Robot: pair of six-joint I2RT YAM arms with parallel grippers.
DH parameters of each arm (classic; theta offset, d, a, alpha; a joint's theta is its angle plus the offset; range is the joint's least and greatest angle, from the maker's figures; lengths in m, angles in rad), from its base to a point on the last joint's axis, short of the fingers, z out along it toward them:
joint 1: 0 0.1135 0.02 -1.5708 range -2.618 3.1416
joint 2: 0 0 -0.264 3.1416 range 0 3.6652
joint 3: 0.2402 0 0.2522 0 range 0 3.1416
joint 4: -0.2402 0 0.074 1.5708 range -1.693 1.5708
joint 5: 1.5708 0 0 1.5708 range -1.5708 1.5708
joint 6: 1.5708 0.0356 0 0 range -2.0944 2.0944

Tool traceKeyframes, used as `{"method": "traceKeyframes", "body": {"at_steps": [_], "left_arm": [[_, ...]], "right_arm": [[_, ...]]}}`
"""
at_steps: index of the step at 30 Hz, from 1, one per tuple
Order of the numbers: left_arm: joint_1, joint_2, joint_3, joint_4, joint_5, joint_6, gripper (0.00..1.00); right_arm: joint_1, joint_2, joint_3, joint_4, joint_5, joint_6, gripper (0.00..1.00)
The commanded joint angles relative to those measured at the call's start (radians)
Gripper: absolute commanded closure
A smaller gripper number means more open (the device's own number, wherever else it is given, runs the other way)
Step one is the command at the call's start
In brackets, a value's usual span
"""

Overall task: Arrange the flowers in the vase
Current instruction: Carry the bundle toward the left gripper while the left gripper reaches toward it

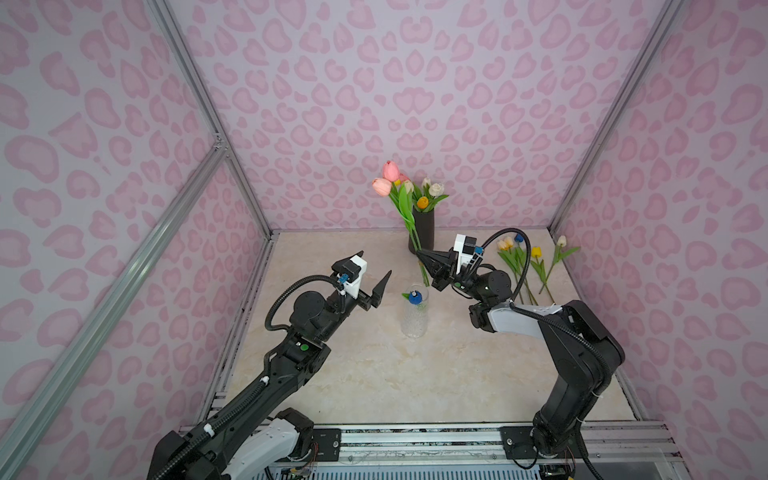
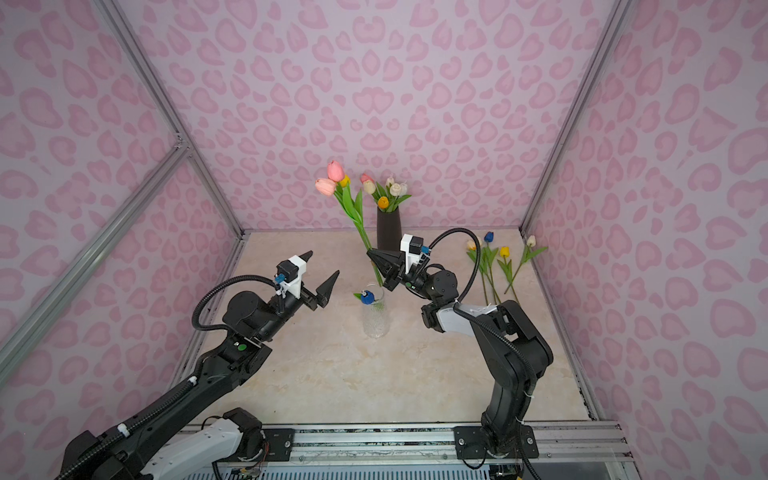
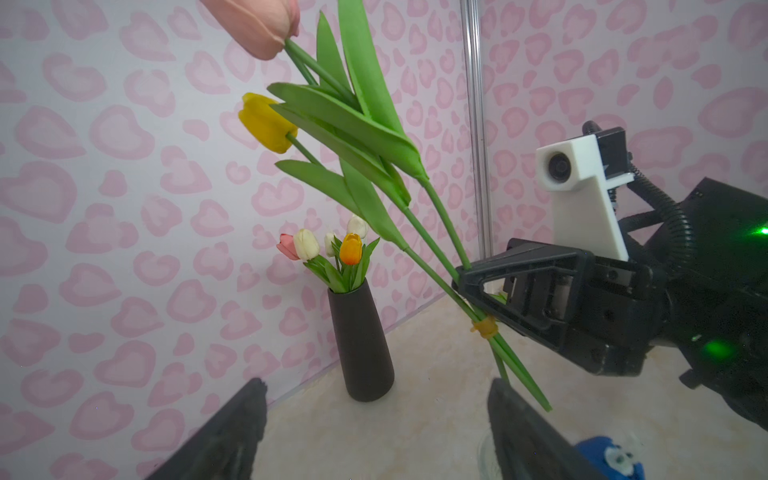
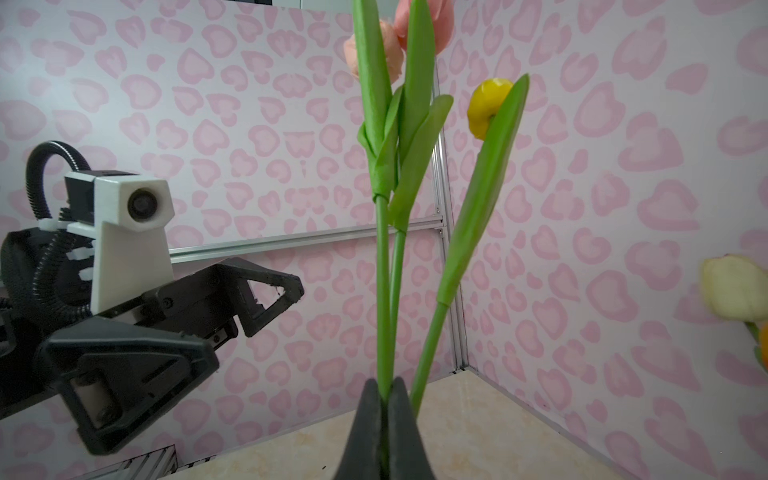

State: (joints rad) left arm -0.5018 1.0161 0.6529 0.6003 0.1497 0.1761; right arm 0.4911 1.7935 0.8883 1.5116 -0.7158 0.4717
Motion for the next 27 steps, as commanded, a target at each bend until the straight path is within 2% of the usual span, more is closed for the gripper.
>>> {"method": "traceKeyframes", "body": {"at_steps": [1,9,17,21,27], "left_arm": [[0.026,0.055,0.044,0.048,0.052,0.003,0.15],[0.049,0.227,0.21,0.027,0.192,0.02,0.11],[0.049,0.34,0.335,-0.015,0.318,0.02,0.08],[0.045,0.371,0.364,-0.033,0.337,0.02,0.11],[0.03,0.381,0.378,-0.051,0.33,0.042,0.23]], "right_arm": [[0.012,0.022,0.005,0.048,0.006,-0.034,1.0],[0.026,0.044,-0.03,0.047,0.012,-0.085,1.0],[0.038,0.102,-0.032,0.049,0.031,-0.166,1.0],[0.042,0.113,-0.022,0.048,0.034,-0.174,1.0],[0.059,0.104,-0.022,0.048,0.03,-0.193,1.0]]}}
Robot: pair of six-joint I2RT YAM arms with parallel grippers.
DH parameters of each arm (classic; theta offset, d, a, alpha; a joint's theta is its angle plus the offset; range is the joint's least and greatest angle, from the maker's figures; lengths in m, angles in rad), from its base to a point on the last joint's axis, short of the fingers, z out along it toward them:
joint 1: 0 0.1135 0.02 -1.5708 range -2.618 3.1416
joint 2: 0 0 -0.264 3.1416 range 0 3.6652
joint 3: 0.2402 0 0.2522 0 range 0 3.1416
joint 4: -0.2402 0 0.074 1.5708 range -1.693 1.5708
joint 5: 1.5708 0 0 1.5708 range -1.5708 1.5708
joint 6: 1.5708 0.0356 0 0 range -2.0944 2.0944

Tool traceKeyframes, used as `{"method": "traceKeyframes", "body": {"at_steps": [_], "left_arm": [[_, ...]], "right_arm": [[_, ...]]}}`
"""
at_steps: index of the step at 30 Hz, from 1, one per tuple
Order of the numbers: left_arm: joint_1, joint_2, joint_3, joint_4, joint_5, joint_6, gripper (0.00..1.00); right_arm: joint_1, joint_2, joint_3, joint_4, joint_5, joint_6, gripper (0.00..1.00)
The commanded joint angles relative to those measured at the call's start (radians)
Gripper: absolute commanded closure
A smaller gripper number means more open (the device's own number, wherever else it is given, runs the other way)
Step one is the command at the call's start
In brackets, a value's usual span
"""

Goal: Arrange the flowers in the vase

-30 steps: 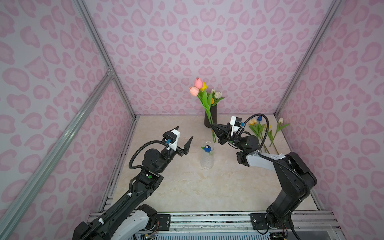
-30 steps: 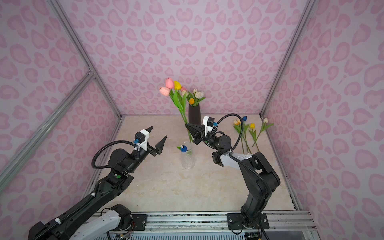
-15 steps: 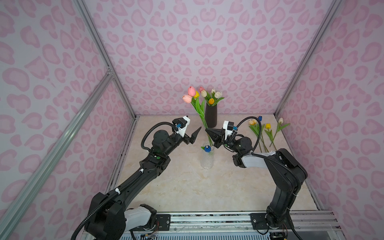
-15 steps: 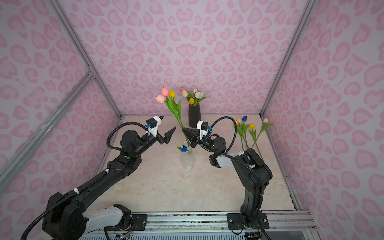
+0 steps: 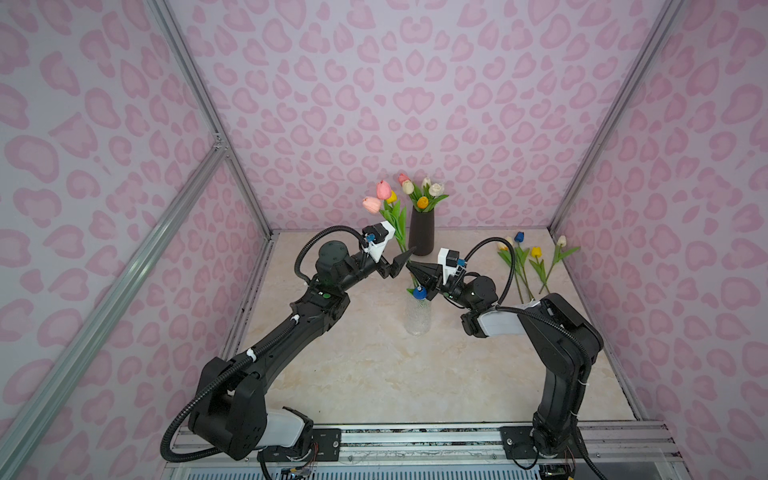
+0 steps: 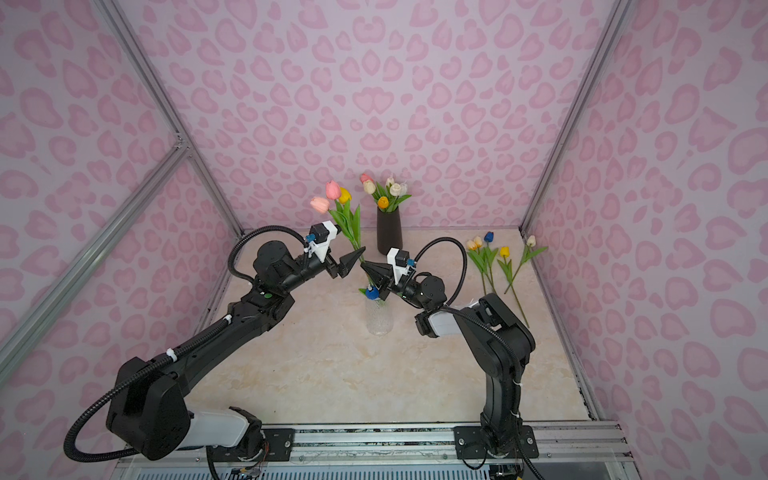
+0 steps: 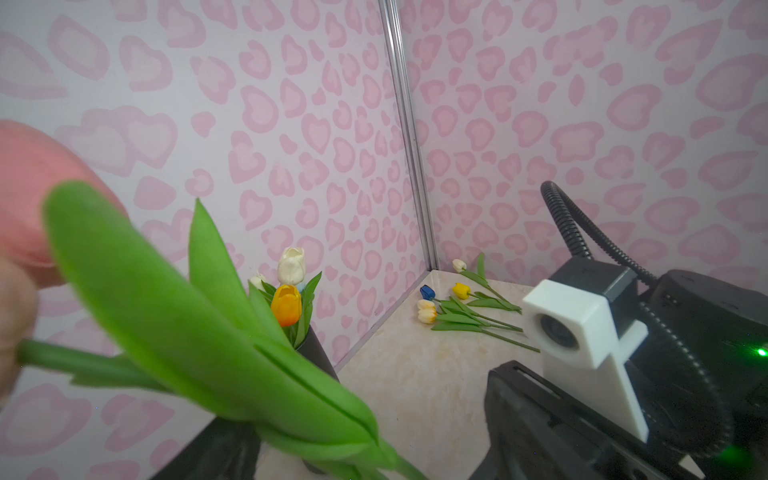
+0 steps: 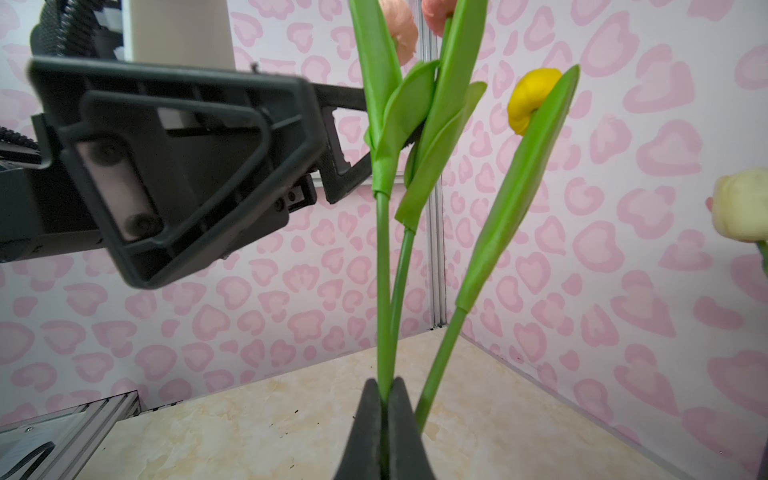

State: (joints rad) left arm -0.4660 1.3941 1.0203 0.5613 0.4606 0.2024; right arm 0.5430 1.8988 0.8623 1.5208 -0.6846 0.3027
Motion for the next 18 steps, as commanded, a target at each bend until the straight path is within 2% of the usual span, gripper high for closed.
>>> {"method": "traceKeyframes", "body": {"at_steps": [1,6,11,18], "left_arm": [[-0.009,0.001,0.009,-0.014,0.015,0.022,0.25],[-0.021,-0.015,0.006,-0.027,0.015,0.036,0.35],[-0.038,-0.038,-0.012,-0.032,0.013,0.066,0.46],[-0.071,-0.059,-0.024,-0.044,0.027,0.083,0.5]], "right_arm": [[0.012,-0.005,0.0,0.039,0.0,-0.031,1.0],[0.017,-0.02,-0.016,0.039,0.008,-0.047,0.98],[0.018,-0.033,-0.032,0.039,0.014,-0.065,0.9],[0.012,-0.06,-0.057,0.039,0.034,-0.084,0.66]]}}
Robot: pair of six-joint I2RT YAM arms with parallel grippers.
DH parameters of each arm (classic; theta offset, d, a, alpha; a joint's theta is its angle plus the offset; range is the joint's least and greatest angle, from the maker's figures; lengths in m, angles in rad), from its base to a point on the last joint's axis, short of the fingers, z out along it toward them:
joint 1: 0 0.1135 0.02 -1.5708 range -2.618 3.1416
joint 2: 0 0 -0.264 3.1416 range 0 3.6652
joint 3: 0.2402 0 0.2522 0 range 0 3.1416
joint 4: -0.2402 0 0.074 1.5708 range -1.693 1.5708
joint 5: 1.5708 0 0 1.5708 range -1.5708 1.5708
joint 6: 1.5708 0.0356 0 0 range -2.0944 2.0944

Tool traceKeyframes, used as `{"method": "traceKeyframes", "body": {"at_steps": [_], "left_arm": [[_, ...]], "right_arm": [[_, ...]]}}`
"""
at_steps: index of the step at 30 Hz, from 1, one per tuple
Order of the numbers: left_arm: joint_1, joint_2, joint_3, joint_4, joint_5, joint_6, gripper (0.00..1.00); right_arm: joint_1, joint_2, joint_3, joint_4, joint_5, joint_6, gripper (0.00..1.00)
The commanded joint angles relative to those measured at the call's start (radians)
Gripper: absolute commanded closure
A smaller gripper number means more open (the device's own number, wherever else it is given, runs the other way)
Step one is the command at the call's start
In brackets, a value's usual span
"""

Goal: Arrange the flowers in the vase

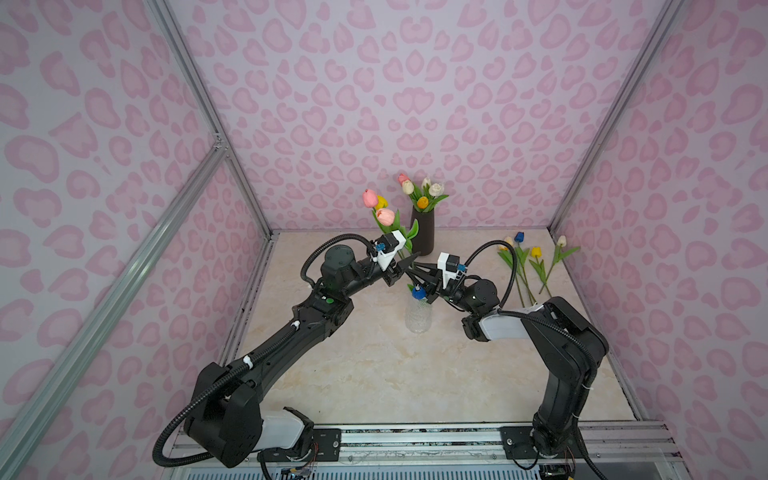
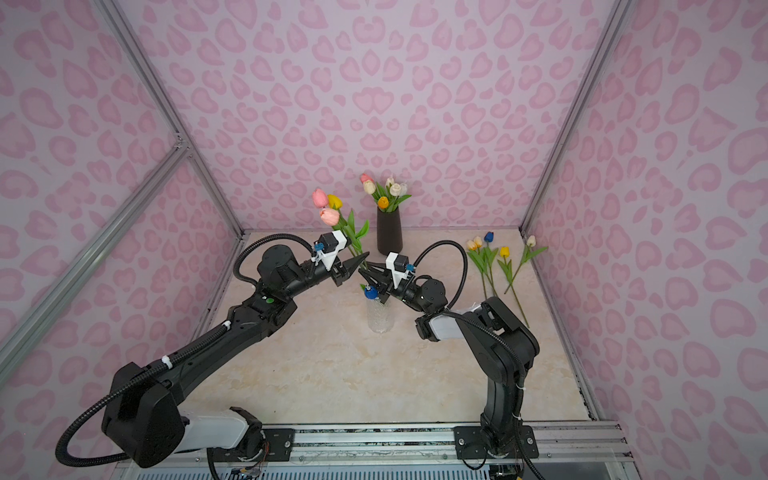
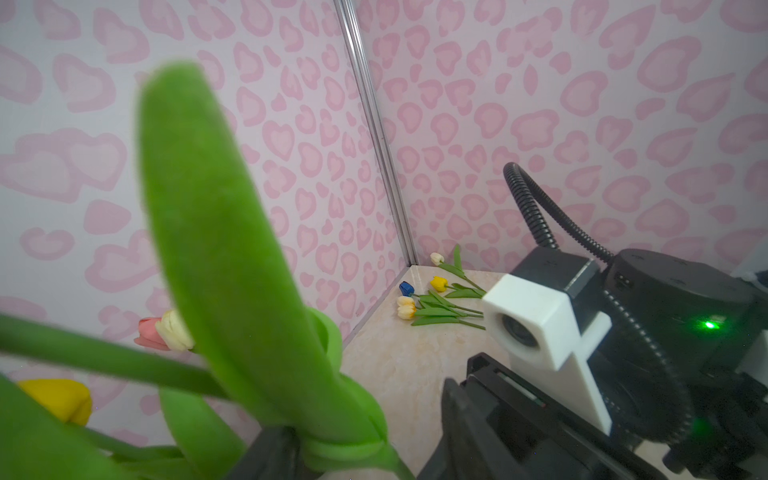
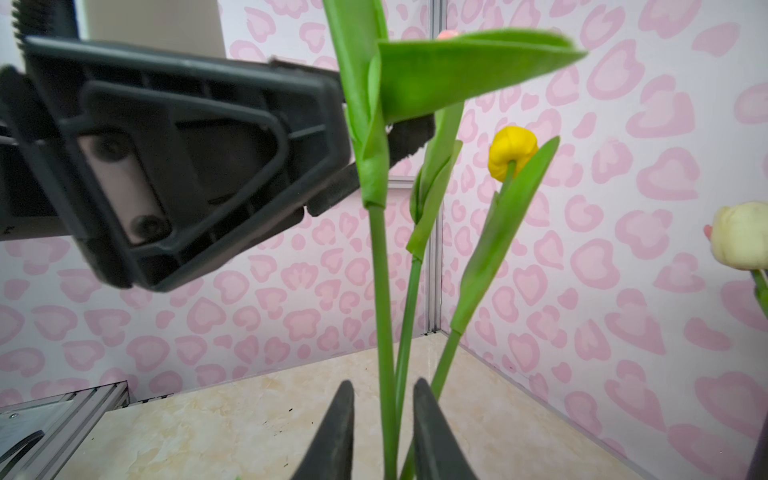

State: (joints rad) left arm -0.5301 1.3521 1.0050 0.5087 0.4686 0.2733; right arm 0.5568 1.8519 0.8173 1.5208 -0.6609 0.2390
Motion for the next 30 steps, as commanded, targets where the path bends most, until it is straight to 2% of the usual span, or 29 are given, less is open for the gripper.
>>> {"method": "traceKeyframes", "body": {"at_steps": [1,14,21,23,27,30], "left_arm": [[-0.008,-0.021,-0.012,0.009,0.023,0.01,0.5],[-0.043,-0.07,-0.021,-0.027,0.101,0.027,0.49],[-0.048,-0.091,-0.04,-0.033,0.094,0.02,0.48],[-0.048,-0.087,-0.037,-0.031,0.068,0.012,0.46],[-0.048,-0.04,-0.022,-0.031,-0.091,-0.011,0.46],[-0.048,0.011,0.024,-0.064,-0.116,-0.012,0.47]], "right_arm": [[-0.003,-0.019,-0.018,0.039,0.013,-0.024,0.66],[-0.041,-0.173,-0.115,0.039,0.006,-0.03,0.51],[-0.076,-0.29,-0.212,0.039,0.006,0.0,0.48],[-0.089,-0.312,-0.239,0.039,0.018,0.011,0.48],[-0.106,-0.344,-0.275,0.039,0.026,0.026,0.48],[-0.106,-0.357,-0.291,0.039,0.03,0.026,0.48]]}}
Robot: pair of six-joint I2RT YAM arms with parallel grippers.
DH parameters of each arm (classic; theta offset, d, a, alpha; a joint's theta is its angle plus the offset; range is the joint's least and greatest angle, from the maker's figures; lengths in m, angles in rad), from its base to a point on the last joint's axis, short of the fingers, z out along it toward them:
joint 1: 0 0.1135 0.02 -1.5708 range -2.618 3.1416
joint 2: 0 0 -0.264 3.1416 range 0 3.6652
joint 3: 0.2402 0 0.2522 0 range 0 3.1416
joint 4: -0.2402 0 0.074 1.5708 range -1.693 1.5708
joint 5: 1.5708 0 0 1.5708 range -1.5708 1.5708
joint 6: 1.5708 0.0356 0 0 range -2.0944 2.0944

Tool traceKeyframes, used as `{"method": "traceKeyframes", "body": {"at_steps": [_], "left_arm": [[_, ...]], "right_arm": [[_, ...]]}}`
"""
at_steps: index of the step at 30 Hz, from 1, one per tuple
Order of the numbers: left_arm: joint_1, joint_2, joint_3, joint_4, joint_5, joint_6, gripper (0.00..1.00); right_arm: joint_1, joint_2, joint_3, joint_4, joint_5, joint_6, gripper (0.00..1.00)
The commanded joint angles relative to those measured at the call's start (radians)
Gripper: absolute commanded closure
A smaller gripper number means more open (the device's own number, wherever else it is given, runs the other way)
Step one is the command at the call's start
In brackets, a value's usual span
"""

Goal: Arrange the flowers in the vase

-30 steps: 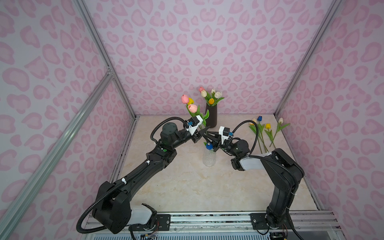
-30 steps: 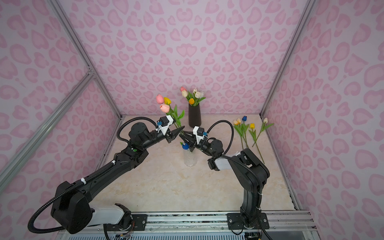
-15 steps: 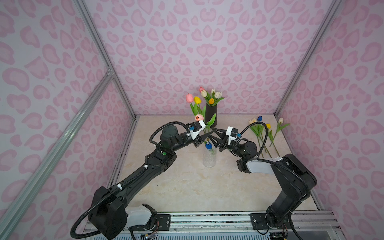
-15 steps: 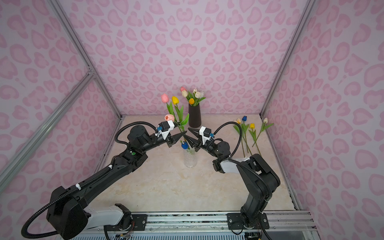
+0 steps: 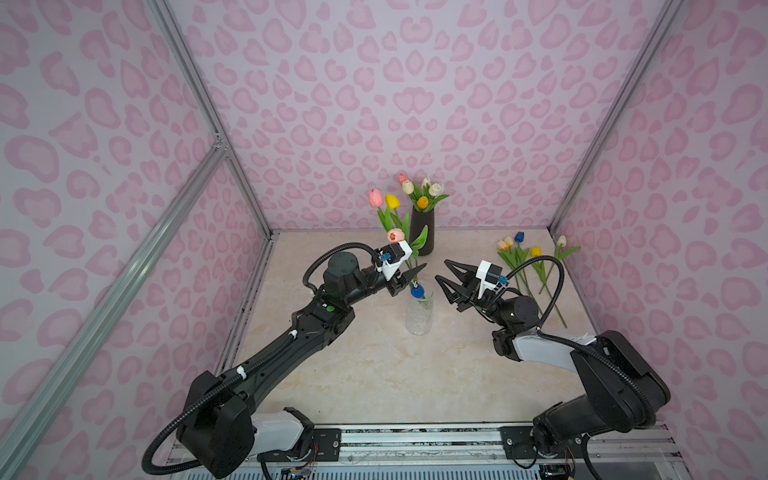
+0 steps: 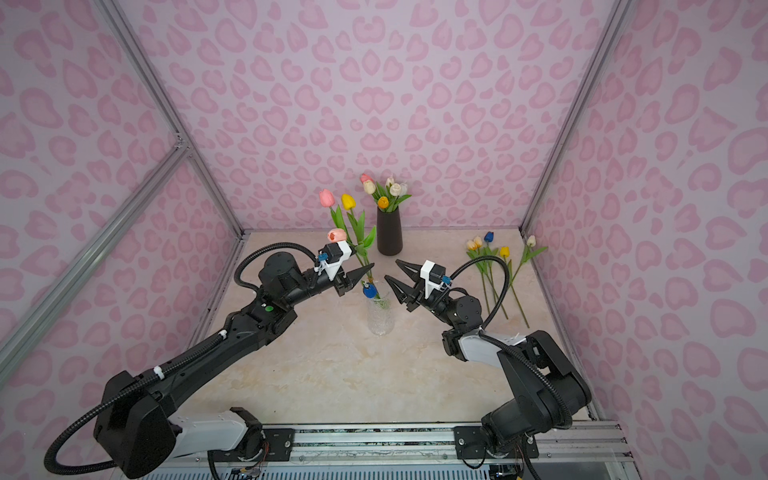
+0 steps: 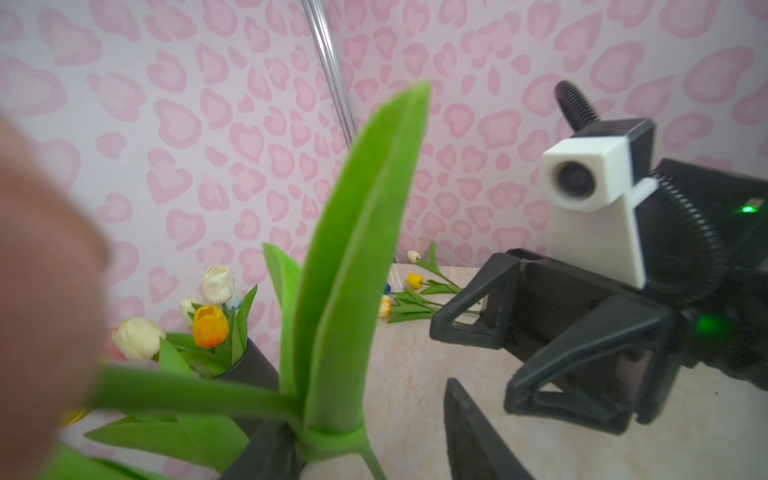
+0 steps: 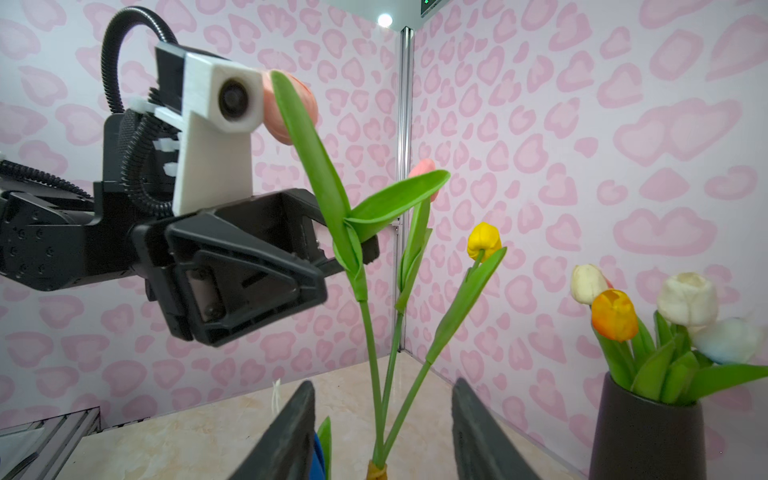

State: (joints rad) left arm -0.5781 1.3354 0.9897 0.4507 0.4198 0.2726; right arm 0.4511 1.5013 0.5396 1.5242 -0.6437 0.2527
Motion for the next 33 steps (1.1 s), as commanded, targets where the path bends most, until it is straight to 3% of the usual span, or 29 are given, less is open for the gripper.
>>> {"method": "traceKeyframes", "body": {"at_steps": [1,7,10,13,15,18,26,33], "left_arm": [[0.0,0.039,0.058,-0.026,-0.053,-0.013,0.48],[-0.024,0.026,0.049,-0.029,0.042,0.026,0.49],[-0.026,0.0,0.04,-0.036,0.065,0.032,0.49],[-0.028,-0.02,0.027,-0.03,0.078,0.031,0.49],[-0.029,-0.029,0.025,-0.031,0.09,0.027,0.48],[-0.029,-0.03,0.022,-0.027,0.09,0.019,0.49],[-0.029,-0.018,0.021,-0.023,0.051,0.031,0.49],[-0.029,-0.013,0.03,-0.029,0.045,0.042,0.49]], "right_arm": [[0.0,-0.01,-0.015,0.037,0.014,0.013,0.47],[-0.04,0.038,0.047,0.01,-0.033,0.11,0.44],[-0.095,0.097,0.158,-0.042,-0.171,0.244,0.45],[-0.161,0.17,0.286,-0.086,-0.284,0.426,0.54],[-0.183,0.208,0.333,-0.122,-0.331,0.47,0.56],[-0.189,0.23,0.413,-0.443,-0.376,0.349,0.53],[-0.183,0.217,0.361,-0.506,-0.471,0.23,0.31],[-0.119,0.219,0.47,-0.894,-0.412,-0.058,0.27]]}}
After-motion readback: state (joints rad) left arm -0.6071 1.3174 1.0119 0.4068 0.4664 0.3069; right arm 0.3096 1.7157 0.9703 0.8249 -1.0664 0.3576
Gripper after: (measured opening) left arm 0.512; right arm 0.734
